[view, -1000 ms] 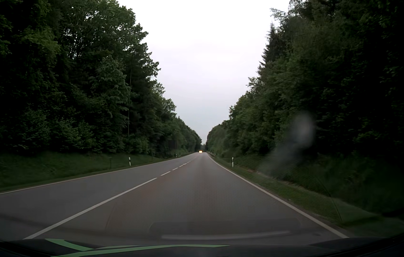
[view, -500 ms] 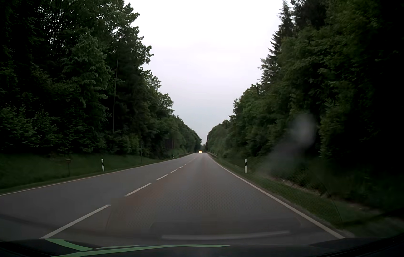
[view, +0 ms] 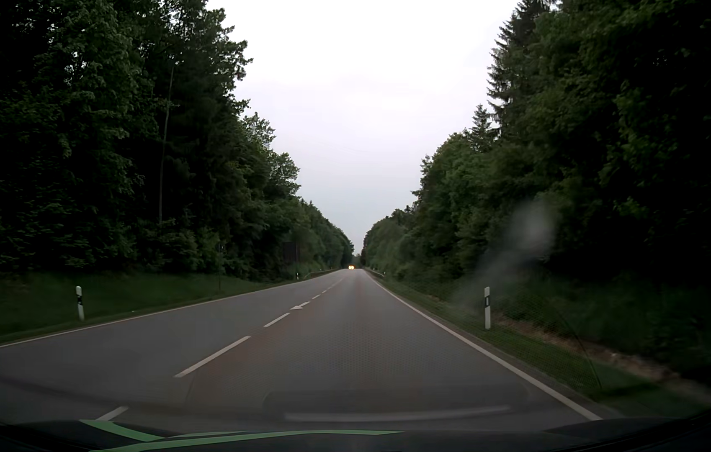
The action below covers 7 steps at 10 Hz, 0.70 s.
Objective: Follow the waypoints while adhering to traffic rules and regulations
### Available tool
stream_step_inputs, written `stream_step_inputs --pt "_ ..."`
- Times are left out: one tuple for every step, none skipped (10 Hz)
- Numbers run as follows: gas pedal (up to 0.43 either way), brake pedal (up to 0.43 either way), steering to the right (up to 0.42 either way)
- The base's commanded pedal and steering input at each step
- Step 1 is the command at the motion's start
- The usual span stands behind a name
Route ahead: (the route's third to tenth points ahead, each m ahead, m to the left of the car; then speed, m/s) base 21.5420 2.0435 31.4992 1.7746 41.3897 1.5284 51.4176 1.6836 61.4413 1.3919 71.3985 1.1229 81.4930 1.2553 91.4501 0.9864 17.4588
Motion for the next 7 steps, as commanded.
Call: stream_step_inputs --pt "0.087 0.0 -0.001" --pt "0.087 0.0 0.0" --pt "0.087 0.0 0.0" --pt "0.087 0.0 -0.001" --pt "0.087 0.0 0.0" --pt "0.087 0.0 0.0" --pt "0.087 0.0 0.0"
